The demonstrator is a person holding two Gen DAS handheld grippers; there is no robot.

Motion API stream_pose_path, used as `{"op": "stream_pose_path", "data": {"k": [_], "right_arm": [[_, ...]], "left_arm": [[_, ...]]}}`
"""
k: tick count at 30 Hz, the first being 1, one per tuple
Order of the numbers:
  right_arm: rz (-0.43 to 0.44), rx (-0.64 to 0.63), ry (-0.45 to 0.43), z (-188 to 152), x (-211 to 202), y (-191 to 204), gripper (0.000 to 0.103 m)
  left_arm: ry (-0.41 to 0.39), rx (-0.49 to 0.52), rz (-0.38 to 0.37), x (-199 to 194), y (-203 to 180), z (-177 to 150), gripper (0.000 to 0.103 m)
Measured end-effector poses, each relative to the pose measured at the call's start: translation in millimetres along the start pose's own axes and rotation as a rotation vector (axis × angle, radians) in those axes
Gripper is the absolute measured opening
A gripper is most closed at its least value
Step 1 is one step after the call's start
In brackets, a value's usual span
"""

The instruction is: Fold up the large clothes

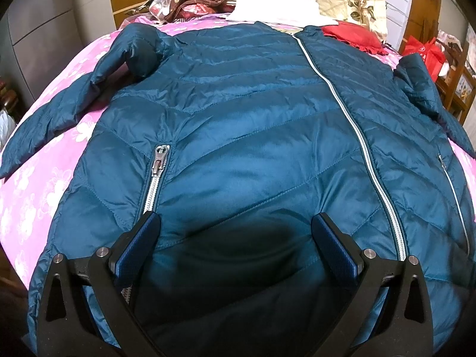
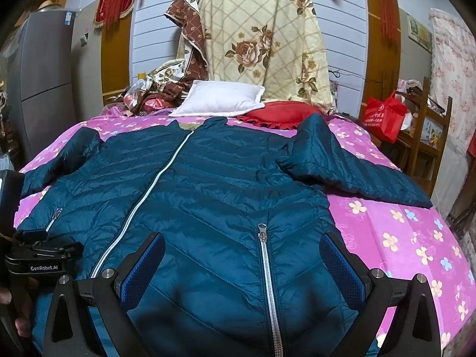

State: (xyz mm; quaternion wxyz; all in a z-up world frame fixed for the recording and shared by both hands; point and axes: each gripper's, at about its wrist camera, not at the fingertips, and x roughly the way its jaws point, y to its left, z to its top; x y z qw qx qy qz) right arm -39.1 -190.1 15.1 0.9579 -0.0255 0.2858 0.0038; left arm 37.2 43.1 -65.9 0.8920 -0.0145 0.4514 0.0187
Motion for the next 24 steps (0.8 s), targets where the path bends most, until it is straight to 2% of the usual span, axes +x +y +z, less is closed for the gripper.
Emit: {"op": "stream_pose_path", "data": {"k": [24], "right_arm": [[-0.002,-0.003,-0.002,-0.4,-0.8,-0.8,0.103]], "left_arm": [[-0.002,0.003,-0.006,-0.7,1.9,-0.9,0.103]]}}
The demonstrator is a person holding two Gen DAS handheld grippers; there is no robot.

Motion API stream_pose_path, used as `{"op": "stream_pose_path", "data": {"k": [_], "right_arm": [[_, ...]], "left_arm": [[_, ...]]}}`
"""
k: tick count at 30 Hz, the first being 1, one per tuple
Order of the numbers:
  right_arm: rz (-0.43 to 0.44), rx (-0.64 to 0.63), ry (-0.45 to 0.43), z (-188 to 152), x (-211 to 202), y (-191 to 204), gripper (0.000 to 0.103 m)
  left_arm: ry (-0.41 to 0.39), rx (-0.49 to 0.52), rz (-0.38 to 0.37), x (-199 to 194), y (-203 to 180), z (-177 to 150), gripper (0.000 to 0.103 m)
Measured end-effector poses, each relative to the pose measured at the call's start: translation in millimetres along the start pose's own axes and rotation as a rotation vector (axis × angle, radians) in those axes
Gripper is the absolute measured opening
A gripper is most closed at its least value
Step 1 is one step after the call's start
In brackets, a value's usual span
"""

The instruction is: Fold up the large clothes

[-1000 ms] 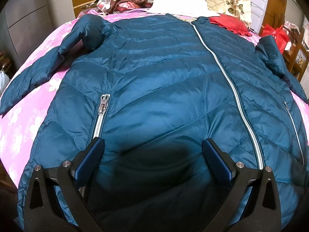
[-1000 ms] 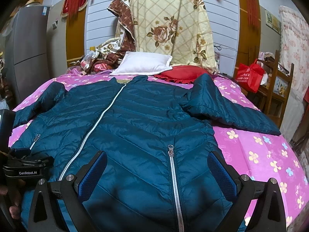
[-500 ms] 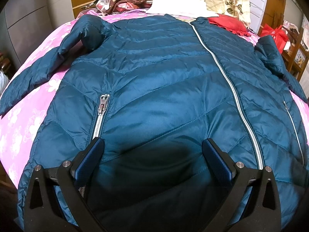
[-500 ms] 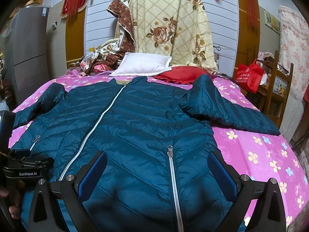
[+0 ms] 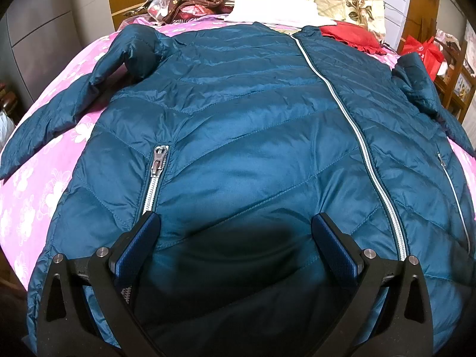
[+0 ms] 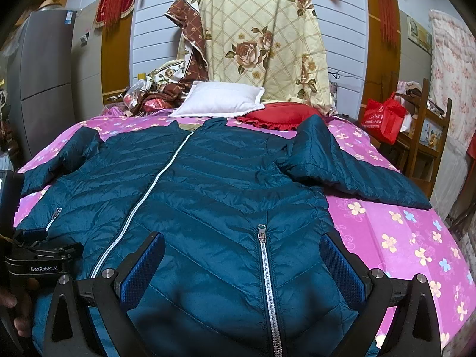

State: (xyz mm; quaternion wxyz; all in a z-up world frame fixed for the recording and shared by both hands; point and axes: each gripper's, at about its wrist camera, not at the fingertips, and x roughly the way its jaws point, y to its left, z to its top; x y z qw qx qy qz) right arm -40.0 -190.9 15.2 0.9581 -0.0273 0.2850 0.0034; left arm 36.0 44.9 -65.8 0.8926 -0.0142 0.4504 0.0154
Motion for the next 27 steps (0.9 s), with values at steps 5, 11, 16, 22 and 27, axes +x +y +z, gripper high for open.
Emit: {"op": "stream_pose_path", "data": {"k": [5,11,16,22,27], "right_arm": [[0.0,0.0,0.0,0.7,-0.7,-0.3,0.103],[-0.001,-0.002,0.0,0.2,-0.5,0.5,0.103],[-0.002,-0.007,0.001,2.8,-1.1,-1.0,0.103],[-0.003,-0.01,0.001,2.6,-0.9,-0.6,0.103],[-0.004,-0.011,0.001,2.3,-0.8,0.0,0.103]], "left_arm": [[-0.001,0.0,0.0,0.1,0.2,-0.2,0.103],[-0.004,0.0,0.001,0.2,0.2,-0.1,0.103],[-0.003,0.0,0.001,0.0,0.0,-0.5,0.103],[-0.004,0.0,0.001,-0.1,-0.1,-0.9,0.103],[-0.005,0.0,0.001,0.0,-0.1,-1.2,0.103]]}}
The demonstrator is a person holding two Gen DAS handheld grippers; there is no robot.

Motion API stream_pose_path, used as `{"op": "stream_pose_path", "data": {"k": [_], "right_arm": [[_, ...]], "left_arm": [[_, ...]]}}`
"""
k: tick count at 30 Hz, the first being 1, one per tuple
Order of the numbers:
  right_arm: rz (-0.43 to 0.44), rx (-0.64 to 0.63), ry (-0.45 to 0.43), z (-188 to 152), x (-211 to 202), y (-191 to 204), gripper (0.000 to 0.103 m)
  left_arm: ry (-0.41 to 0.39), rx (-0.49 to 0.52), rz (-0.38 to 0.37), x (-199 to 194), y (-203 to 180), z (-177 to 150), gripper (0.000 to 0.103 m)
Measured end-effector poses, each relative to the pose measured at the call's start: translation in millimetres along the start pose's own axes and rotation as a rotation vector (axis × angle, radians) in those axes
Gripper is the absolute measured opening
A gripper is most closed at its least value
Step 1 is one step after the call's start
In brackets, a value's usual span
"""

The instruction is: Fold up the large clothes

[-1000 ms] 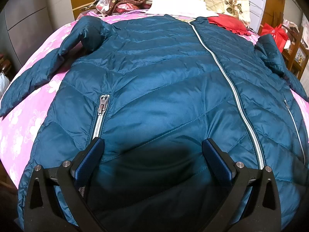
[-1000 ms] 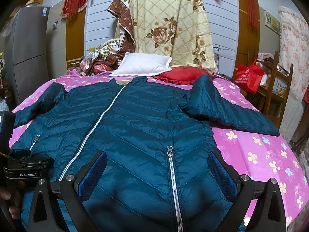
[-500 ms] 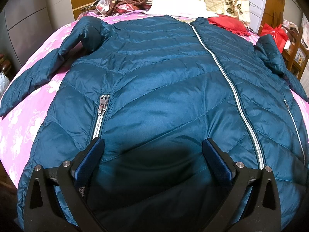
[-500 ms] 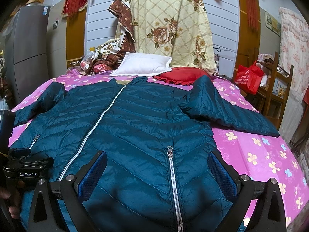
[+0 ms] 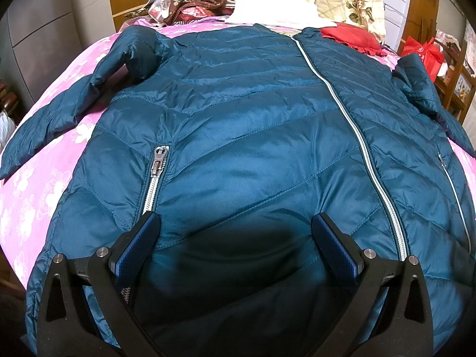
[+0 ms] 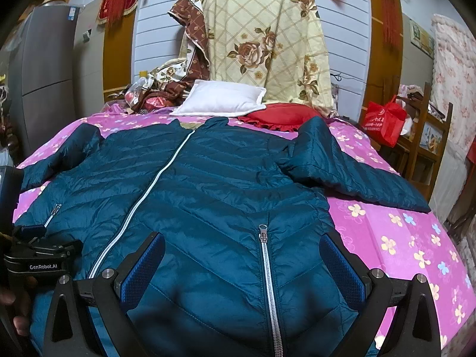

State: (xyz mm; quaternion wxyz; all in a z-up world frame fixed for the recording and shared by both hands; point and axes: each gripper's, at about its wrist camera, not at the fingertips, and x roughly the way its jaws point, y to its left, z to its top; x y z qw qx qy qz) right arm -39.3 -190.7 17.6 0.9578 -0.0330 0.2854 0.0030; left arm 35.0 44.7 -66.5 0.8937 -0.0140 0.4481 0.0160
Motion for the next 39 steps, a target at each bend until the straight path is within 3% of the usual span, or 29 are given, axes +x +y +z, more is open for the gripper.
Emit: {"op": "stream_pose_path", "data": {"k": [28,33,39], "right_arm": [[0.0,-0.01,-0.004,8.3,-4.1,0.8,0.103],[-0.023,0.032,-0.03,41.6,-4.4,-7.9,0.103],[-0.019,0.081,0.012,92.0,52.2,-14.3,0.103]], "left_arm": [[0.01,0.002,0.0,-2.6,0.2,3.6,0.103],[-0.14,-0.02,-0.01,-42.0,9.4,43.4,0.103],[-0.145,-0.006,0.058,-27.4,13.4,112.0,0.103]]}}
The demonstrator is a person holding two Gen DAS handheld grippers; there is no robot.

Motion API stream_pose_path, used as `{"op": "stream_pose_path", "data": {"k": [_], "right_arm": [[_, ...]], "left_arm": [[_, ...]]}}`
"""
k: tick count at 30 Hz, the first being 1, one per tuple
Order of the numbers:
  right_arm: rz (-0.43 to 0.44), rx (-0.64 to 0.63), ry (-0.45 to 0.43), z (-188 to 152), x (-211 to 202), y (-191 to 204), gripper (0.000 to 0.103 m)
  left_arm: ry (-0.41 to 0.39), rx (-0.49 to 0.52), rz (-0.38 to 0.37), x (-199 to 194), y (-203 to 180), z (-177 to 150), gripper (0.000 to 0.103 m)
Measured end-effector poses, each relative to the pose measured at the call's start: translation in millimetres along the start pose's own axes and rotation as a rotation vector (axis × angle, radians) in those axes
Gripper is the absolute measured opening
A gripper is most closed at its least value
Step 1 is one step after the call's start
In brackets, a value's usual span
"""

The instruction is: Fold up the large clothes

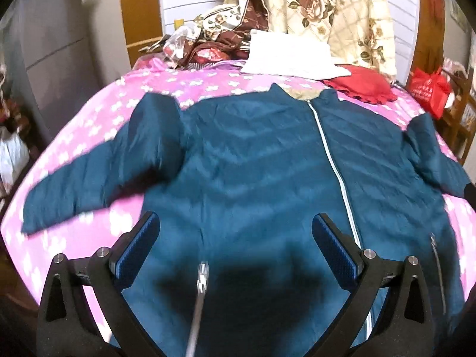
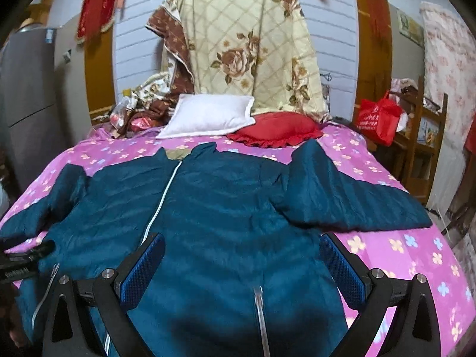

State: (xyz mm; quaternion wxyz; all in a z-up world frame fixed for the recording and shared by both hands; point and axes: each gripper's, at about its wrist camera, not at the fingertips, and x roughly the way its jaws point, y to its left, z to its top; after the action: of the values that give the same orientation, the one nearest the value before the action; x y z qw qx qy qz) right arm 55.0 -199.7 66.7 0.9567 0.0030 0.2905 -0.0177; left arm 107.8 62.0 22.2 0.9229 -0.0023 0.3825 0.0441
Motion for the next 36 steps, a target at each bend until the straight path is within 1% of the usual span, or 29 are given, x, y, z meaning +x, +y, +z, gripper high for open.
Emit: {"op": "stream_pose_path", "data": {"k": [1,3,4,5,6,7,8,9,11,13,14,16,17,18,21,27,36], "right_arm": [[-0.001,-0.003,0.015,0.9,8.9,3.4,0.103],[0.025,0.004,0.061,-3.1,34.9,9.3,0.103],[0.037,0.004,0.066,-8.0,41.9,11.8,0.103],[0.049,-0.008,0.079,-15.6,54.0,15.0,0.103],[0.045,-0.024,0.104,-22.2,63.6,18.4,0.103],[0.039,-0.038,0.145,-26.7,74.1,22.0,0.103],[0.054,-0.046,0.164,-28.3,80.9,25.0,0.103],[0.068,-0.051,0.162,-27.7,84.8,27.1,0.103],[0.075,-0.051,0.16,-30.0,88.1,29.4,0.103],[0.091,-0.039,0.184,-31.8,94.7,29.3,0.103],[0.096,-0.033,0.195,-33.1,97.6,29.1,0.103],[0.101,-0.031,0.228,-39.9,103.1,30.2,0.103],[0.088,-0.033,0.255,-43.7,107.1,30.6,0.103],[0.08,-0.034,0.275,-46.7,110.4,30.9,0.103],[0.083,-0.031,0.291,-51.7,113.3,31.2,0.103],[0.1,-0.022,0.346,-58.3,123.7,29.4,0.103],[0.107,-0.026,0.356,-60.9,123.7,29.4,0.103]], "left_arm": [[0.007,0.014,-0.001,9.2,-1.5,5.5,0.103],[0.033,0.029,0.007,35.2,-6.9,10.8,0.103],[0.044,0.028,0.005,42.7,-6.2,9.1,0.103],[0.067,0.024,0.004,58.1,-8.2,6.8,0.103],[0.086,0.021,0.006,68.6,-9.0,2.6,0.103],[0.1,0.017,0.006,76.6,-9.5,-1.8,0.103],[0.109,0.015,0.009,81.3,-10.4,-6.1,0.103],[0.122,0.02,0.018,84.6,-11.6,-9.1,0.103],[0.121,0.04,0.024,85.0,-17.8,-10.2,0.103],[0.112,0.06,0.029,85.9,-23.0,-13.3,0.103],[0.126,0.058,0.032,89.6,-24.3,-15.4,0.103],[0.164,0.033,0.024,97.6,-23.4,-20.0,0.103],[0.179,0.003,0.013,102.3,-20.7,-21.3,0.103],[0.181,-0.015,0.002,103.4,-18.5,-22.2,0.103],[0.185,-0.03,-0.01,104.7,-15.4,-23.2,0.103],[0.17,-0.026,0.004,104.4,-19.5,-26.9,0.103],[0.171,-0.041,-0.008,104.7,-15.8,-29.2,0.103]]}}
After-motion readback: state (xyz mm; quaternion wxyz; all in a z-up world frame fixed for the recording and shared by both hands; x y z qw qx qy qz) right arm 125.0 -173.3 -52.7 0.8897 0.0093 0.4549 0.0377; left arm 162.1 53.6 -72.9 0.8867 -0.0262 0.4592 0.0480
